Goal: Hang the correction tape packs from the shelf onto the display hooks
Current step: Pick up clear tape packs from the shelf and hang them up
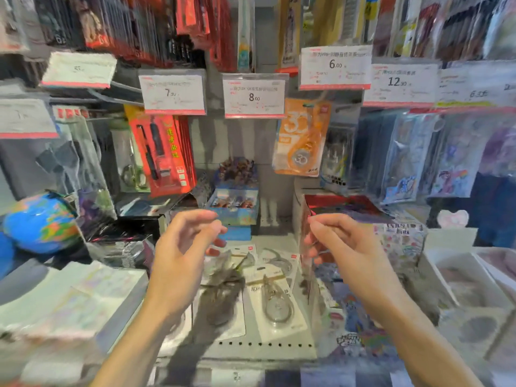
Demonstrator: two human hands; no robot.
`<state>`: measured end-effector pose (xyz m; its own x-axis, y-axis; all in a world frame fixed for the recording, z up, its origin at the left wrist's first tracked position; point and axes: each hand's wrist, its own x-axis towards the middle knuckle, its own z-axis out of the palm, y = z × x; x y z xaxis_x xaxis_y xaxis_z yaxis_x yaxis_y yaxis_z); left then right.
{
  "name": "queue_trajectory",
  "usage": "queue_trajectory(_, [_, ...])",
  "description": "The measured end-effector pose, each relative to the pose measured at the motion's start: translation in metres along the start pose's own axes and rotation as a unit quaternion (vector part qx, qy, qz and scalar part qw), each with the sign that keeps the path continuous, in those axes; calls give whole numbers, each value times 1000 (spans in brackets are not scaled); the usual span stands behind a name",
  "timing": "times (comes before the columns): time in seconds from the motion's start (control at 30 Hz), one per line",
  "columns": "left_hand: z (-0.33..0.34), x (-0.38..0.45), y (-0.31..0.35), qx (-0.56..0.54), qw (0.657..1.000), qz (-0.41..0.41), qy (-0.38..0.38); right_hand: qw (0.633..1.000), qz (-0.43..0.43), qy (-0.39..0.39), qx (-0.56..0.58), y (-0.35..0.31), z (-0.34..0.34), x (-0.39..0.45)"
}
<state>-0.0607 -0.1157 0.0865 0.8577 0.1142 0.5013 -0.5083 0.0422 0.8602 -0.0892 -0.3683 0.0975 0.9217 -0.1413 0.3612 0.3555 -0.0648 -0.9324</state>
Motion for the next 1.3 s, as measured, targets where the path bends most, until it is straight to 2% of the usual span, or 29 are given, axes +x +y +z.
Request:
queue_trajectory(0.4, [-119, 32, -41, -1, 996, -42, -78, 995, 52, 81, -20, 37, 112, -17])
queue_trajectory(0.6, [-137, 48, -61, -11, 988, -84, -132, 989, 73, 108, -71, 56, 136, -17])
queue_trajectory(0.73, [-135, 59, -80, 43, 981, -106, -158, 984, 85, 101, -118, 72, 141, -6])
queue_trajectory(0.83, [-126, 70, -94, 99, 959, -140, -226, 977, 101, 73, -171, 85, 141, 10])
queue_trajectory(1.07, [-87, 100, -145, 321, 878, -132, -328, 949, 128, 28, -286, 130, 141, 54])
queue_trajectory(1.13, [-79, 107, -158, 363, 851, -148, -349, 926, 135, -15, -353, 137, 144, 64])
queue_trajectory(1.23, [-72, 114, -174, 420, 811, -171, -370, 908, 165, -60, -381, 142, 150, 73])
queue_trajectory(1.3, [-70, 116, -180, 435, 803, -173, -369, 897, 179, -67, -399, 144, 154, 77])
